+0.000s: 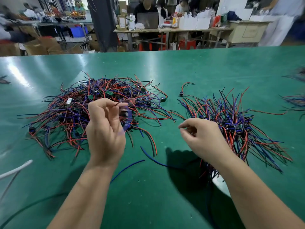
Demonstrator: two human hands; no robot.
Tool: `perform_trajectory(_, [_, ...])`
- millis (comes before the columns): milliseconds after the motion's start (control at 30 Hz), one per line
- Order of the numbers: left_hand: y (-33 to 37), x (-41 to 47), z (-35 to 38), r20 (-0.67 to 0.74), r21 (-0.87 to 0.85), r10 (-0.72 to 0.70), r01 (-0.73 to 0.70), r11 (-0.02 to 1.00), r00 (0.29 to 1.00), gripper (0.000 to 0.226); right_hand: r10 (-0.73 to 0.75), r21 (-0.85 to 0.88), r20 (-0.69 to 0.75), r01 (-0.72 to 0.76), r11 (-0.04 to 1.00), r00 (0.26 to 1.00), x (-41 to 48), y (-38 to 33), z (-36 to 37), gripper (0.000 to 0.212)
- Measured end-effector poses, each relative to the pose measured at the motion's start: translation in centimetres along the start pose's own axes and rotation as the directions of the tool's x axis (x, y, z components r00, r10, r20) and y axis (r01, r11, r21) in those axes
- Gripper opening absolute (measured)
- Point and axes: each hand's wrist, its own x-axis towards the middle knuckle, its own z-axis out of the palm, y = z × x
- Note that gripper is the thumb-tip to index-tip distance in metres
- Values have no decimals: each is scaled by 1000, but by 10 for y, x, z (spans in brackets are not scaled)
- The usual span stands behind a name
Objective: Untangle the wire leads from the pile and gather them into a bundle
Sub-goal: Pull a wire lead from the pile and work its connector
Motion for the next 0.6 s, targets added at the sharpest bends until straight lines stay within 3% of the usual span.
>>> perform_trajectory(67, [15, -3, 6, 41, -190, -16, 23, 981, 999, 14, -11, 165, 53, 2, 986, 999, -2, -6, 4, 13])
perform_trajectory(133, [25, -8, 13, 110, -279, -146, 172, 945, 983, 18, -6, 374, 125, -42, 927, 992, -3, -11, 8, 22])
perform_trajectory(233, [35, -13, 22, 215, -408, -478, 523, 748, 852, 11, -33, 599, 209, -102, 794, 977, -5, -17, 12, 27])
perform_trajectory(300, [36, -14, 26, 260, -468, -604, 646, 603, 753, 11, -86, 719, 249, -125, 683, 965, -8, -21, 14, 20])
perform_trajectory(333, [36, -15, 28, 267, -476, -622, 663, 579, 736, 11, -114, 776, 257, -134, 617, 960, -10, -22, 15, 18])
perform_trajectory(400, [38, -19, 31, 235, -437, -594, 630, 642, 769, 11, -171, 841, 259, -135, 524, 951, -13, -25, 16, 19])
perform_trajectory(500, [42, -24, 31, 244, -338, -499, 556, 760, 831, 13, -177, 815, 223, -83, 574, 959, -14, -26, 20, 21])
perform_trajectory(600, [44, -24, 29, 320, -341, -487, 578, 742, 813, 18, -108, 801, 135, -44, 597, 985, -13, -26, 20, 19])
